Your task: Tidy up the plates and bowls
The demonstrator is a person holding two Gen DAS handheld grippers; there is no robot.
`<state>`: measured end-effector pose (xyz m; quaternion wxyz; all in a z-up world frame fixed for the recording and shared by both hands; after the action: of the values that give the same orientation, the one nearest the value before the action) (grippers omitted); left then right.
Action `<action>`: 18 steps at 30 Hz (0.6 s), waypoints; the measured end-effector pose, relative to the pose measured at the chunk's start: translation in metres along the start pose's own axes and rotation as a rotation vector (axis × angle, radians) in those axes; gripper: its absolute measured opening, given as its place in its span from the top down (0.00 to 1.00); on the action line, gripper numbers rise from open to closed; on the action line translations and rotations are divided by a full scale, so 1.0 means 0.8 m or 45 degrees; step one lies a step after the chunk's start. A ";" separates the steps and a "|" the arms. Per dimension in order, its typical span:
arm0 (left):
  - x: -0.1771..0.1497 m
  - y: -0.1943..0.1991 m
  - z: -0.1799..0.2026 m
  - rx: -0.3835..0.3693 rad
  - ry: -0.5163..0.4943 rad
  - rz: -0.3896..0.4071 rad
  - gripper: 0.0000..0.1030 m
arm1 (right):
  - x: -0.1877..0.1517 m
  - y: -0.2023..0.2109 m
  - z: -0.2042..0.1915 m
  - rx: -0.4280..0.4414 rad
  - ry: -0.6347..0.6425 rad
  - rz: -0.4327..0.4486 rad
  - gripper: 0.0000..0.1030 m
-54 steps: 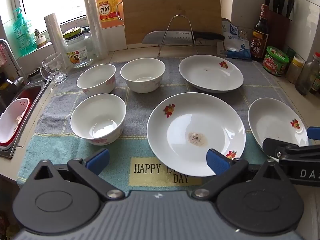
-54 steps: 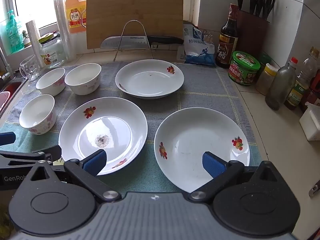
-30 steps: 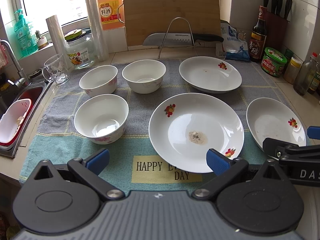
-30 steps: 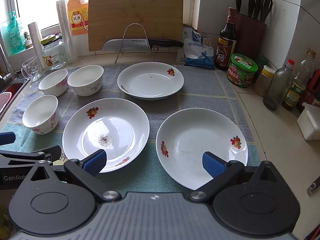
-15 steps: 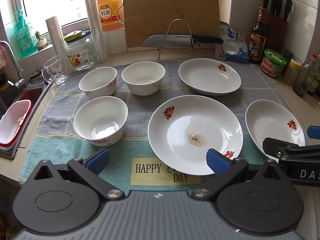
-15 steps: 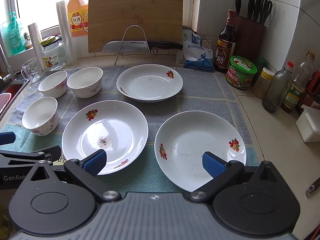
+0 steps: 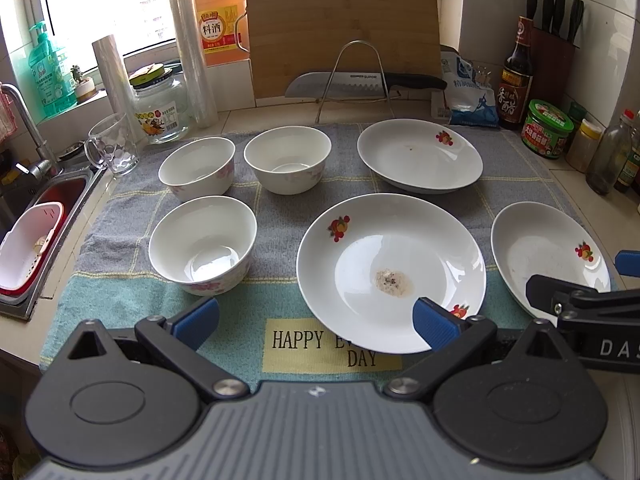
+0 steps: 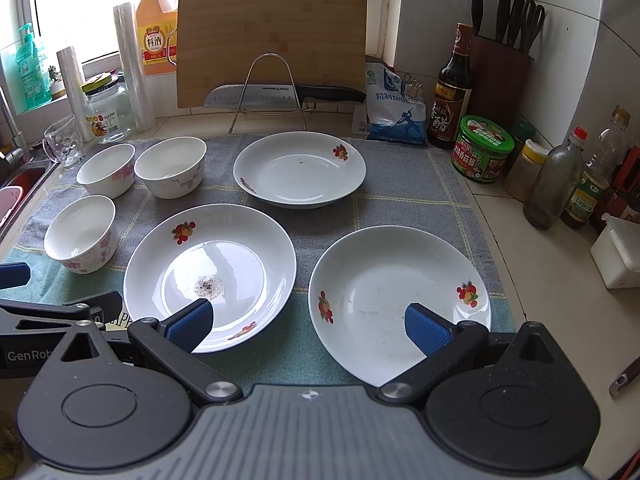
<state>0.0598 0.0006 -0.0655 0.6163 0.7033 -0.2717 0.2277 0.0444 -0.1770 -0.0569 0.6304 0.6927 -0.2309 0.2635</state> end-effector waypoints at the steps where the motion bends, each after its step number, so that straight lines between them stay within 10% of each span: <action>1: 0.000 0.000 0.000 0.000 0.000 0.000 0.01 | 0.000 0.000 0.000 0.000 0.001 0.000 0.00; 18: 0.001 0.001 0.000 0.002 -0.003 0.006 0.01 | -0.001 0.001 0.000 -0.001 0.001 0.001 0.00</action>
<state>0.0595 0.0005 -0.0643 0.6148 0.7034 -0.2738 0.2287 0.0434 -0.1769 -0.0564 0.6306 0.6923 -0.2311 0.2640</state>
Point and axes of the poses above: each gripper's, at about its wrist camera, not at the fingertips, and y roughly against the way its jaws point, z to its right, x to its top, the point moved 10 cm from there along -y, roughly the way its jaws point, and after that the axes turned 6 degrees about x, right-handed, at the moved point
